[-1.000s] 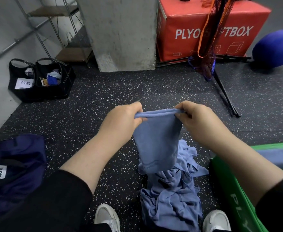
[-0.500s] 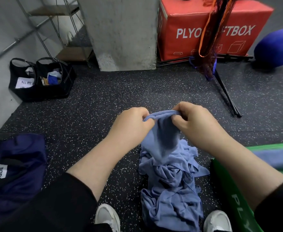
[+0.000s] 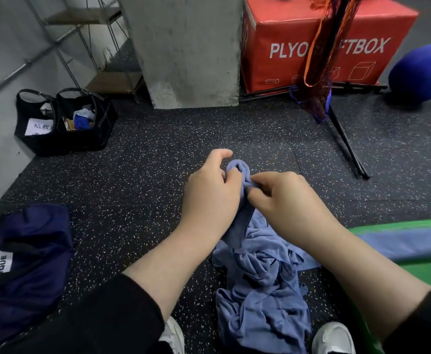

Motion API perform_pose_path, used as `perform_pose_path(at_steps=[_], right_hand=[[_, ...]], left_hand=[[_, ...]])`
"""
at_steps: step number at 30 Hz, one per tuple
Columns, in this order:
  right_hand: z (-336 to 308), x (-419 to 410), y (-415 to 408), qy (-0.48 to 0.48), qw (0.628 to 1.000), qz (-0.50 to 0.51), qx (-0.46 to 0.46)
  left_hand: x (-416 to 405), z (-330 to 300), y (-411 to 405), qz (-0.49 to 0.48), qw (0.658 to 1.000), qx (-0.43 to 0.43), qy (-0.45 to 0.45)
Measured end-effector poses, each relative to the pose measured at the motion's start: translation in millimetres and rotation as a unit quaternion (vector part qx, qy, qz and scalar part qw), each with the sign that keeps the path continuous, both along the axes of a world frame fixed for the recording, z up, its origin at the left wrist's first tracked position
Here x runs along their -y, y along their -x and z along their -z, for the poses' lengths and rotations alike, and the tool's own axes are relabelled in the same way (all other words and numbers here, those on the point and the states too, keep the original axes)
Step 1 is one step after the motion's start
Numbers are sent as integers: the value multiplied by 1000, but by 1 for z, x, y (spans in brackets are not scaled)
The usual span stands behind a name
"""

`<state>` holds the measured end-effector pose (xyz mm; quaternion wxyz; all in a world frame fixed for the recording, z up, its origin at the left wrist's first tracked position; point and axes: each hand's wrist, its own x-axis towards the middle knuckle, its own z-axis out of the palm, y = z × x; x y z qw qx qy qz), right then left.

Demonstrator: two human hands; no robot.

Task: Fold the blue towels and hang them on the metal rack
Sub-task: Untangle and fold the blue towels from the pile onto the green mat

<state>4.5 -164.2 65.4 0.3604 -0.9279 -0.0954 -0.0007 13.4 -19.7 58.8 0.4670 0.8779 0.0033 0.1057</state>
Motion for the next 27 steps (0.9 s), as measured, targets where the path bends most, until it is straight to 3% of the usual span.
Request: perform_pose_path(at_steps=[4, 9, 11, 15, 17, 20, 23, 27], right_hand=[[-4, 7, -6, -158, 984, 28, -72], [6, 15, -18, -143, 985, 48, -85], [5, 18, -19, -132, 987, 59, -68], [-5, 25, -21, -213, 973, 47, -73], [-8, 29, -21, -250, 962, 26, -108], [-15, 33, -19, -201, 969, -20, -142], [-18, 32, -16, -67, 994, -17, -81], [-18, 37, -17, -116, 992, -7, -45]], left_hand=[[3, -13, 9, 57, 998, -9, -14], [2, -8, 7, 61, 992, -30, 102], [-6, -4, -4, 44, 996, -34, 76], [-18, 7, -9, 174, 962, -195, 75], [-18, 16, -6, 184, 953, -228, 81], [-16, 18, -3, 200, 947, -226, 109], [-14, 19, -3, 207, 943, -228, 129], [-14, 17, 0, 221, 927, -264, 151]])
